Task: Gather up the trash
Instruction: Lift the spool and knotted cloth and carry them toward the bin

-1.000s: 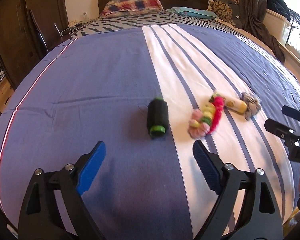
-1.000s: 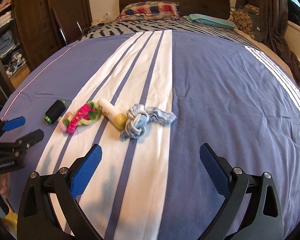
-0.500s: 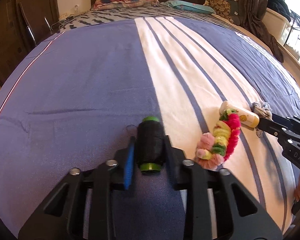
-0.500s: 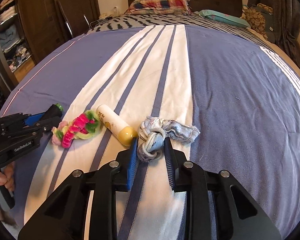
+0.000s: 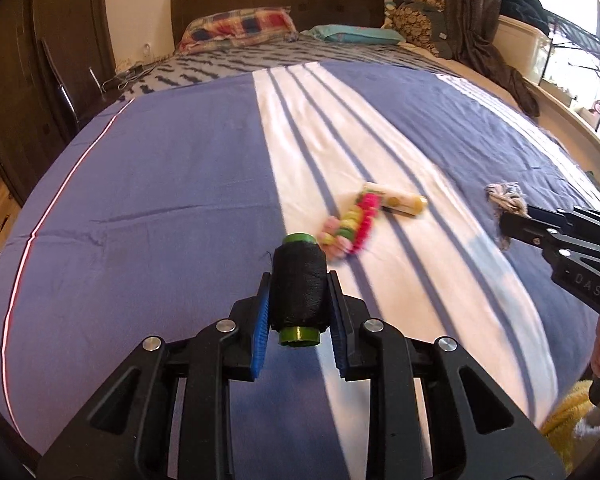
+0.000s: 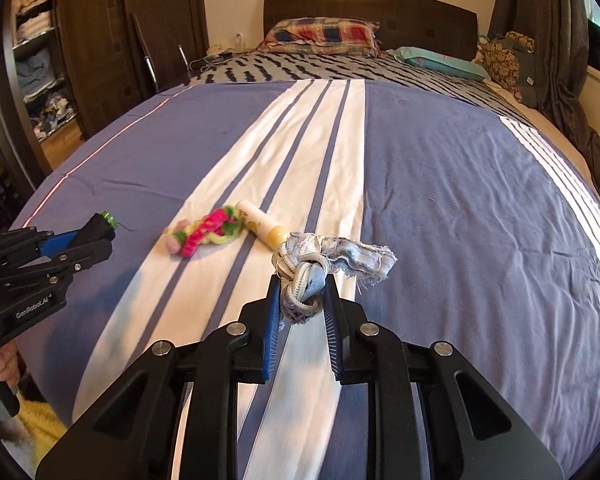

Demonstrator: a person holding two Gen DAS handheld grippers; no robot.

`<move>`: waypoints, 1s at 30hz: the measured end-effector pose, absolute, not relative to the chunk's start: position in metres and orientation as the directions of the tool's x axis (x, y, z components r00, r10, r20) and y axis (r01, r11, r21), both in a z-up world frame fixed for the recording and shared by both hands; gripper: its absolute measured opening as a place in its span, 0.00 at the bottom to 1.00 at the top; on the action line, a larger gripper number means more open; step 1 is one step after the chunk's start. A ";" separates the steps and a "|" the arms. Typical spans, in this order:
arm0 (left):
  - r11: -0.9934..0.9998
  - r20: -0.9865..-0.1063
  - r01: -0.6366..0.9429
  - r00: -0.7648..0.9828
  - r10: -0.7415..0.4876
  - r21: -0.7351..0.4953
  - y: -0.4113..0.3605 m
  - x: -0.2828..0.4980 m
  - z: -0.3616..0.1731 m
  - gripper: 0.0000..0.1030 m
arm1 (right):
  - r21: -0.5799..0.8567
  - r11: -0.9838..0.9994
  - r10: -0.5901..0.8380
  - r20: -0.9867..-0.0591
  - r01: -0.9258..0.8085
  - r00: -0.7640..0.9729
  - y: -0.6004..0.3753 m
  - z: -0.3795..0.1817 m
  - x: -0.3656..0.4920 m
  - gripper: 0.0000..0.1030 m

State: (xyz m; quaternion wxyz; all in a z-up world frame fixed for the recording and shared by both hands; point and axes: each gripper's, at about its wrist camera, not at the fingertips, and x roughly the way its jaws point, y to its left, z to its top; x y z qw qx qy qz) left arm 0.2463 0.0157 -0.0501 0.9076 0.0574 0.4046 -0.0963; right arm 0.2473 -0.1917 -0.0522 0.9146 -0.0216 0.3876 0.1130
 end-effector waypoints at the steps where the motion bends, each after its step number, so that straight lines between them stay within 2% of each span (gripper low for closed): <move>1: 0.974 -0.742 0.226 0.657 -0.132 0.027 0.013 0.238 -0.047 0.24 | 0.048 0.973 0.192 -0.713 -0.227 0.675 -0.192 -0.050 0.240 0.21; 10: 0.958 -0.714 0.287 0.671 -0.199 0.003 -0.007 0.152 -0.027 0.24 | 0.078 0.964 0.234 -0.698 -0.253 0.677 -0.194 -0.039 0.165 0.21; 30: 0.945 -0.728 0.324 0.635 -0.257 -0.050 -0.016 0.045 -0.056 0.24 | 0.097 0.961 0.255 -0.665 -0.258 0.702 -0.205 -0.046 0.042 0.21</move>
